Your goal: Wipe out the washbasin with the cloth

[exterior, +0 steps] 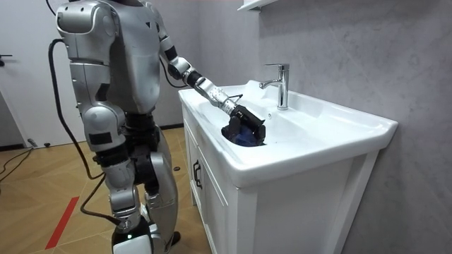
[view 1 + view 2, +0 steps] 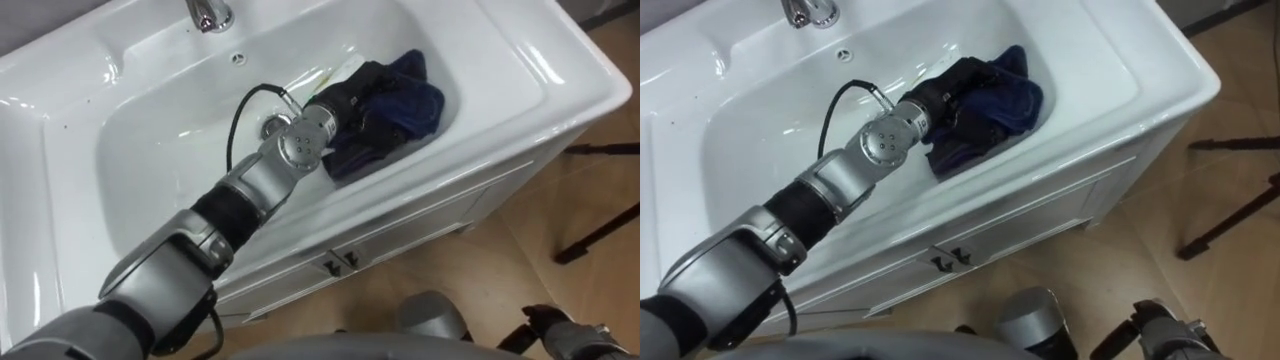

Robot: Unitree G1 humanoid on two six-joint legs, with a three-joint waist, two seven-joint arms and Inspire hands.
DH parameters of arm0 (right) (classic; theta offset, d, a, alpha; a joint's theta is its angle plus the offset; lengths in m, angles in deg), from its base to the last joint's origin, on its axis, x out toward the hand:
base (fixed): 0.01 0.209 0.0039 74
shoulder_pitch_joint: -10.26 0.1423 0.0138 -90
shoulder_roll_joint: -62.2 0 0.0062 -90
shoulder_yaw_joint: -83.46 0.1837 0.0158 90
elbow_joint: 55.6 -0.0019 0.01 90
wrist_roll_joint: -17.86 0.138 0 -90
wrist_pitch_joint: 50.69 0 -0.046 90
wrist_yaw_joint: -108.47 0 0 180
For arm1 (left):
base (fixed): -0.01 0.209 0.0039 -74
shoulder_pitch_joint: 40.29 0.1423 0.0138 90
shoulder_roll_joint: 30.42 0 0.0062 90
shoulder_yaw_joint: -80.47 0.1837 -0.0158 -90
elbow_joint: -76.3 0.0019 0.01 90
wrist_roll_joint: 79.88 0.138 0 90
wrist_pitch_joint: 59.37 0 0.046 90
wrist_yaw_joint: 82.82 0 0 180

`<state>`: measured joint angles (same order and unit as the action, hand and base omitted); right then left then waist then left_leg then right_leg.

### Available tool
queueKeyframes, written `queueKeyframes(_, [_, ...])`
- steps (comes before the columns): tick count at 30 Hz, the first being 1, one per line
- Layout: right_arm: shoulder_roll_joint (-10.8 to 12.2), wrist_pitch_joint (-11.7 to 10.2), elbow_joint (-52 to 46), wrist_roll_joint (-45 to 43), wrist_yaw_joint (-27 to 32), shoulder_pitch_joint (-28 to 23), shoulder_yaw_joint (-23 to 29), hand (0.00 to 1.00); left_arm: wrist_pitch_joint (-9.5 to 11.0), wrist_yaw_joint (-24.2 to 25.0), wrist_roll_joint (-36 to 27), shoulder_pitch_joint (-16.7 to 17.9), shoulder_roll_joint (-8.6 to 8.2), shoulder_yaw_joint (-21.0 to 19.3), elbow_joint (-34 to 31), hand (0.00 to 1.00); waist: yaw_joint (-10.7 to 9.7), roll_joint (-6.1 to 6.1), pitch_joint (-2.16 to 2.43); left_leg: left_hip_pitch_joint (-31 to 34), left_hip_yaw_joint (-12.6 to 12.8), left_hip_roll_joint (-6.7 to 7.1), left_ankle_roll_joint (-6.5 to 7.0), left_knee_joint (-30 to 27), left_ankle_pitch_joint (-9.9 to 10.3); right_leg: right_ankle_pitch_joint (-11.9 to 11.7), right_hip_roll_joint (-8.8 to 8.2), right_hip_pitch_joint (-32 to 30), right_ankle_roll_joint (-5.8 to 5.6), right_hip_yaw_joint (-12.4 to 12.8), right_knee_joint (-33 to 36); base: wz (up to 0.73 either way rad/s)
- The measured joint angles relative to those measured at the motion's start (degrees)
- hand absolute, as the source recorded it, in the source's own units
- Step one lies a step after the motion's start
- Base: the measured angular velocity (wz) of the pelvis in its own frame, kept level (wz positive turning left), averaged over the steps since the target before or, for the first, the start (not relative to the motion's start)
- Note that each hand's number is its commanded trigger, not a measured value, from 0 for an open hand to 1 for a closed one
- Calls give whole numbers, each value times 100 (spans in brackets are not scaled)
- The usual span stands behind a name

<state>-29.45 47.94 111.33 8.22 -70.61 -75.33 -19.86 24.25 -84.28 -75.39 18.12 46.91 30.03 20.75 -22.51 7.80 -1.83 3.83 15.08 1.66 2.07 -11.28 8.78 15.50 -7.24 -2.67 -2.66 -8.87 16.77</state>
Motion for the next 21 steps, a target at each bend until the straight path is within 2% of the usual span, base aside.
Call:
queueKeyframes(6, [-15,29,106,-69,27,-42,-4,0,160,-6,441,57,-10,109,-1,100,95,-7,2,-57,27,3,0,1,0,-4,8,71,5,-35,-17,2])
queueKeyframes(11, [-5,89,-91,-198,23,-246,2,0,409,-64,965,339,66,40,298,100,124,-113,9,-250,32,-3,-1,39,0,-2,51,274,31,-1,-119,-5])
queueKeyframes(14, [25,182,-161,-452,-47,-368,153,0,467,-130,1527,562,76,-223,667,100,207,-206,36,-403,68,-7,-2,52,1,-6,65,412,41,58,-160,-11])
queueKeyframes(16, [28,229,-192,-567,-77,-429,322,0,486,-245,1952,705,78,-450,848,100,230,-231,36,-454,67,-5,-2,62,1,-9,68,473,43,72,-181,-8])
queueKeyframes(19, [82,321,-300,-705,-75,-518,597,0,504,-495,2679,1036,224,-747,881,100,306,-247,53,-482,70,-21,-2,96,1,-18,104,477,51,105,-191,-2])
queueKeyframes(21, [93,355,-342,-924,-76,-600,778,0,499,-705,3136,1190,315,-927,1115,100,425,-240,97,-588,63,-38,-3,172,1,-40,130,554,70,97,-224,-4])
